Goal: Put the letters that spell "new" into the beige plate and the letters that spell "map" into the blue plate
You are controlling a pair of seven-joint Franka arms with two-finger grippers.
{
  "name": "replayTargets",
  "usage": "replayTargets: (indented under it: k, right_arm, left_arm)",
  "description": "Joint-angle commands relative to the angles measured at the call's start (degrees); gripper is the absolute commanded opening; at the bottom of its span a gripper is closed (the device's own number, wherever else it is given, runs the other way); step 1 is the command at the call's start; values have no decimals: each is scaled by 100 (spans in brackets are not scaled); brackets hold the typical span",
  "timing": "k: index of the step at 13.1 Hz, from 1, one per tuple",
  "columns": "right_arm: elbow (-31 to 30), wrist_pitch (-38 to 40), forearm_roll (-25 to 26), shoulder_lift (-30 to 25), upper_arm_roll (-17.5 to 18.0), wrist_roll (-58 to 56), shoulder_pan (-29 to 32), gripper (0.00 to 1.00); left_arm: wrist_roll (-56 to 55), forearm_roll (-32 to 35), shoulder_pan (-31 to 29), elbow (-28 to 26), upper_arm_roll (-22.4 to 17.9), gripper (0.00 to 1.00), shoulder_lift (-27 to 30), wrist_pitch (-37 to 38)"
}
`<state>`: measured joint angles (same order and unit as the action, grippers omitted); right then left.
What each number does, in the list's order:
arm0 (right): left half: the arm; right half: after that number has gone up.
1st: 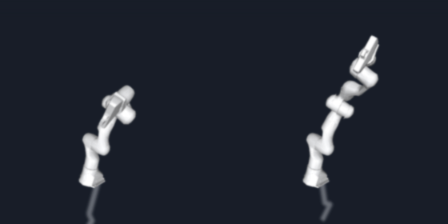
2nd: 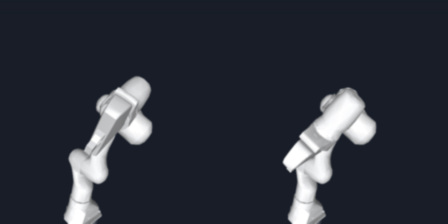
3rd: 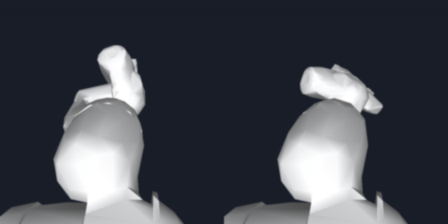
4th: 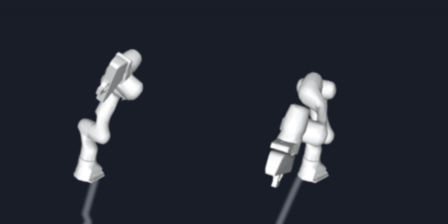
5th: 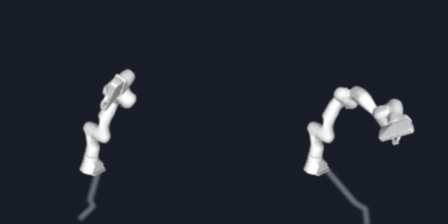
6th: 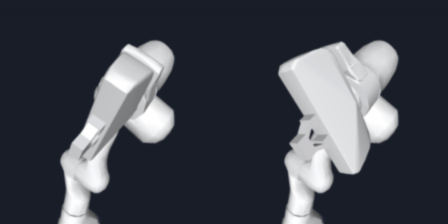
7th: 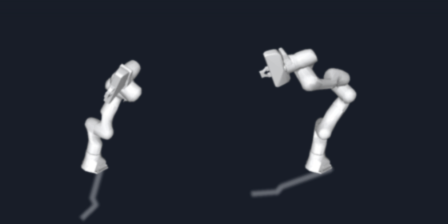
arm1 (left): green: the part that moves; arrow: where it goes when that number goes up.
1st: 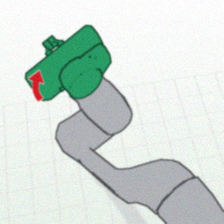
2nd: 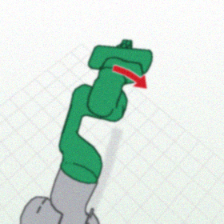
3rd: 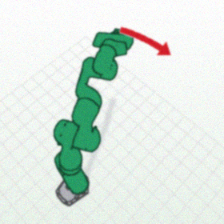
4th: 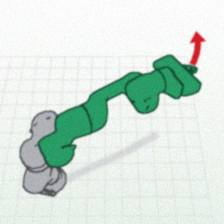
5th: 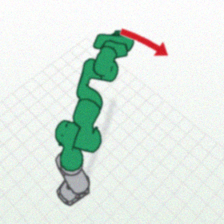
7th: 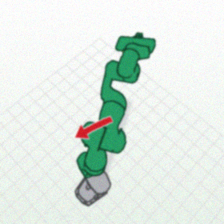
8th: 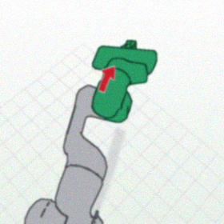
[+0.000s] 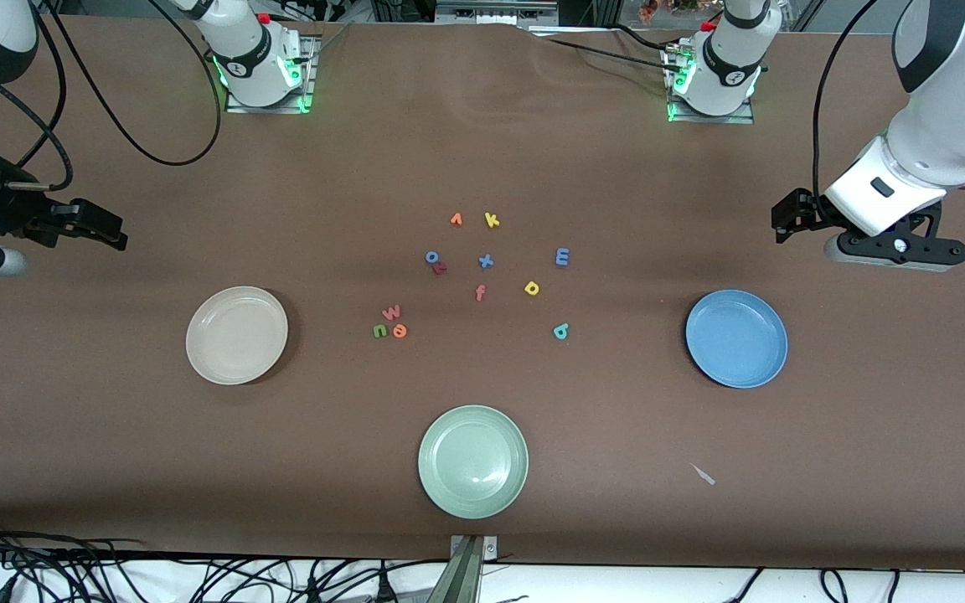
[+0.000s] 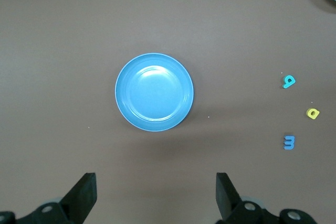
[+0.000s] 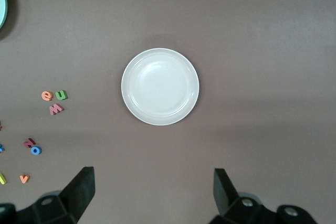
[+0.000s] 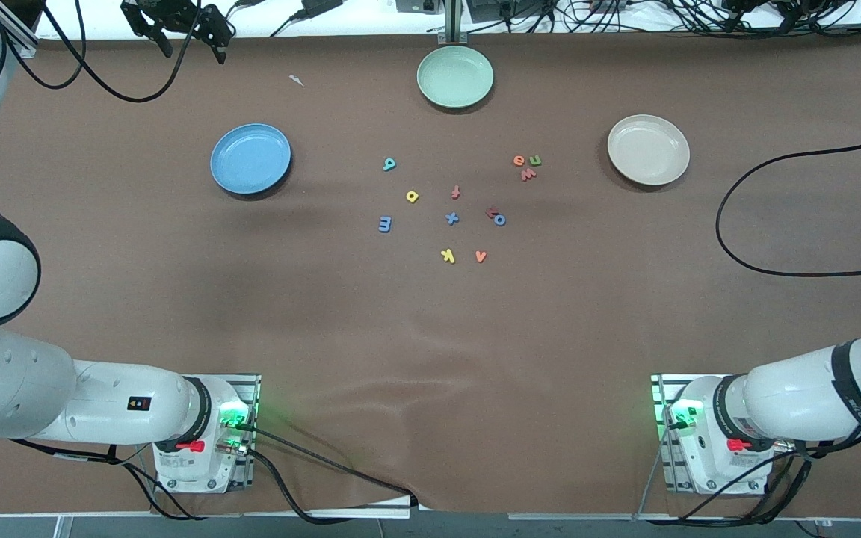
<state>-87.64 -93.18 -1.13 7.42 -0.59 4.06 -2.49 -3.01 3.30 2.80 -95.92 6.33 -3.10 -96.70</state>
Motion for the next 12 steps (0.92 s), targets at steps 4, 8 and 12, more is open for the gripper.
replayTargets:
  k: [4,8,12]
  right_arm:
    - [37,72,-2,-65,-109,-81,3,100]
    - [37,81,-2,-65,-82,-11,-225,100]
    - [28,72,-28,-48,-47,7,-278,100]
  left_arm:
    - [28,65,-8,170,35,100,-86,90]
    - [20,65,-7,179,43,100,-77,90]
    - [20,65,-7,171,43,100,-86,90]
